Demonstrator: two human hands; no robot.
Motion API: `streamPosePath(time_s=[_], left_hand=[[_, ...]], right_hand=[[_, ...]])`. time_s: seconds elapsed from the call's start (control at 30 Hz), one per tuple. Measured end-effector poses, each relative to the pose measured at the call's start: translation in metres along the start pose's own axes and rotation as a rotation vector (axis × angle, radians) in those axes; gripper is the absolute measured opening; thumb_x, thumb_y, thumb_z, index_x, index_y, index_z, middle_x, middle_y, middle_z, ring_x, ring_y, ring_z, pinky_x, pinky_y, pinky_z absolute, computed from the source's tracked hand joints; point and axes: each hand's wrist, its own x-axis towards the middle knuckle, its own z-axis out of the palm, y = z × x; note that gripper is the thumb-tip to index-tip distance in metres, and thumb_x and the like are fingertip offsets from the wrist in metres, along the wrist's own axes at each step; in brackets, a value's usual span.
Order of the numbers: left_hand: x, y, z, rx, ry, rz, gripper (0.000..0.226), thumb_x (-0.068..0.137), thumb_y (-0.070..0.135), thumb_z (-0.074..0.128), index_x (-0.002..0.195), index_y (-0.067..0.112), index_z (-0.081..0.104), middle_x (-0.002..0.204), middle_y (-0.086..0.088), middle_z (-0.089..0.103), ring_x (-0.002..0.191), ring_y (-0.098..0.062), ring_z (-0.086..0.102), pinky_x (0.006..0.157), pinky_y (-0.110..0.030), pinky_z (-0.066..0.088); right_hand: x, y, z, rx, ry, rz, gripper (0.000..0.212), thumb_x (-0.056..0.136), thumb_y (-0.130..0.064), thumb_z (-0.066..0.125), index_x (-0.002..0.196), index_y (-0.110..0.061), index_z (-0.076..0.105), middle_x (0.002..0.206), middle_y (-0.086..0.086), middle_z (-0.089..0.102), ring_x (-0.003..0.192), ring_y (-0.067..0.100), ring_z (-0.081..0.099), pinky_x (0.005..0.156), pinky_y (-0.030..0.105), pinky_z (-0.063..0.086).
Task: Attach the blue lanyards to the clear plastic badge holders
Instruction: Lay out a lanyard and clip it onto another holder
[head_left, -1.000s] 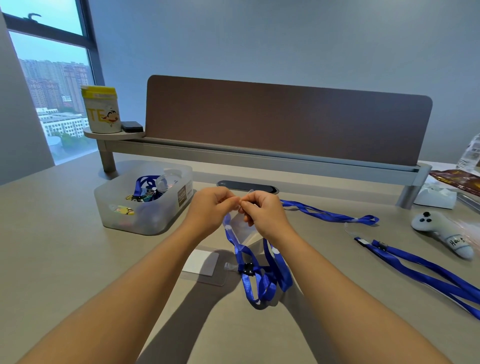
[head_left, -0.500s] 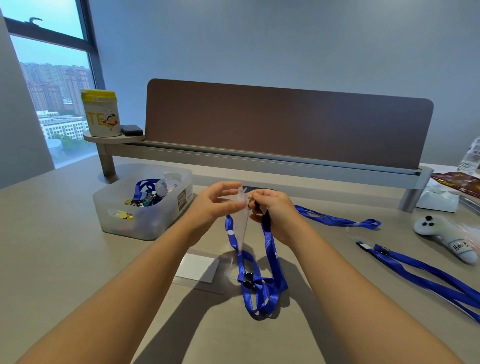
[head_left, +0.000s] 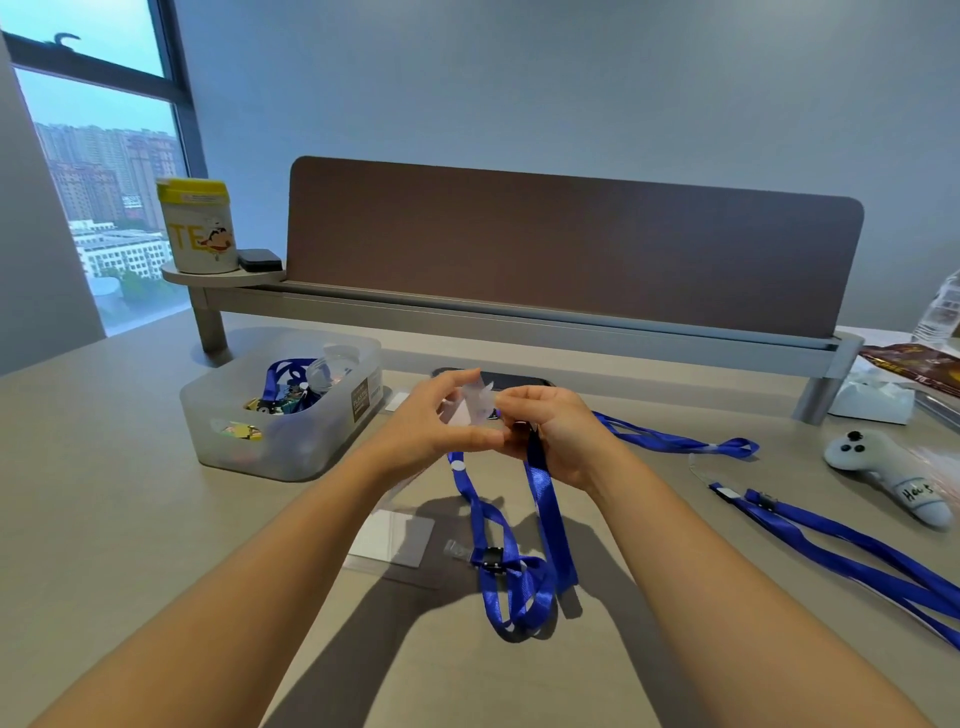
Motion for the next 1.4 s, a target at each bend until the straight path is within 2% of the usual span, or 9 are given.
streamPosePath(time_s=[0.07,0.17,0.3,0.47,0.63,0.87,1.07,1.23,1.4], left_hand=[[-0.002,-0.001,-0.004,0.103,0.001,0.005,0.087,0.062,0.036,0.072,0.136,0.024,0.028,0.148,-0.008,0.025,0.136,-0.028,0.026,0.109,-0.045,0.03],[-0.003,-0.002,-0.009,0.357,-0.005,-0.008,0.097,0.054,0.046,0.074,0.137,0.027,0.027,0.146,-0.006,0.027,0.134,-0.026,0.027,0.11,-0.049,0.032],[-0.007,-0.012,-0.006,0.548,-0.042,-0.03,0.09,0.063,0.043,0.074,0.137,0.026,0.026,0.145,-0.004,0.031,0.132,-0.024,0.029,0.108,-0.043,0.03],[-0.009,-0.028,0.01,0.615,-0.099,-0.115,0.09,0.064,0.049,0.07,0.138,0.026,0.023,0.146,-0.005,0.03,0.133,-0.025,0.028,0.109,-0.045,0.029],[0.003,-0.035,0.023,0.655,-0.114,-0.143,0.092,0.063,0.053,0.068,0.138,0.027,0.022,0.146,-0.005,0.03,0.132,-0.025,0.029,0.108,-0.046,0.032],[0.027,-0.044,0.017,0.743,-0.131,-0.138,0.095,0.063,0.055,0.068,0.139,0.03,0.017,0.148,-0.005,0.026,0.135,-0.025,0.024,0.109,-0.043,0.026],[0.031,-0.057,0.014,0.731,-0.121,-0.152,0.096,0.063,0.054,0.069,0.139,0.031,0.016,0.147,-0.004,0.027,0.133,-0.024,0.025,0.108,-0.042,0.028],[0.029,-0.063,0.011,0.722,-0.104,-0.172,0.095,0.062,0.055,0.069,0.139,0.032,0.018,0.147,-0.004,0.029,0.133,-0.024,0.026,0.107,-0.043,0.03],[0.019,-0.053,0.002,0.672,-0.08,-0.189,0.093,0.064,0.052,0.069,0.139,0.028,0.02,0.148,-0.005,0.027,0.135,-0.025,0.026,0.109,-0.044,0.028]], right_hand=[[0.001,0.001,0.0,-0.303,0.051,-0.036,0.008,0.089,-0.007,0.053,0.082,-0.008,0.058,0.067,-0.001,0.052,0.061,0.01,0.051,0.054,0.017,0.048],[0.005,0.008,0.001,-0.616,0.179,-0.144,0.012,0.087,-0.009,0.057,0.096,-0.003,0.062,0.077,-0.004,0.055,0.081,0.014,0.053,0.072,0.026,0.049],[0.009,0.01,-0.002,-0.647,0.395,-0.23,0.026,0.094,-0.009,0.043,0.116,-0.004,0.054,0.12,0.013,0.057,0.103,0.021,0.053,0.08,0.023,0.04],[0.003,0.023,-0.025,-0.781,0.303,-0.033,0.046,0.091,0.006,0.037,0.136,-0.005,0.035,0.142,0.014,0.038,0.121,0.027,0.046,0.084,0.027,0.042],[0.006,0.045,-0.038,-0.736,0.296,0.127,0.05,0.088,0.002,0.052,0.136,-0.004,0.039,0.124,0.016,0.056,0.105,0.025,0.061,0.09,0.03,0.05],[0.042,0.06,-0.031,-0.886,0.281,0.181,0.015,0.085,-0.016,0.06,0.095,-0.005,0.065,0.09,0.009,0.063,0.082,0.017,0.057,0.073,0.026,0.044],[0.06,0.073,-0.027,-1.041,0.287,0.355,0.032,0.078,-0.022,0.067,0.103,-0.008,0.054,0.116,0.014,0.058,0.097,0.026,0.056,0.07,0.03,0.041],[0.063,0.072,-0.025,-0.957,0.299,0.393,0.018,0.081,-0.014,0.065,0.093,-0.009,0.053,0.09,0.008,0.052,0.081,0.019,0.049,0.069,0.025,0.039],[0.051,0.058,-0.016,-0.684,0.296,0.292,0.026,0.079,-0.005,0.065,0.105,-0.006,0.059,0.104,0.012,0.061,0.101,0.027,0.061,0.088,0.031,0.05]])
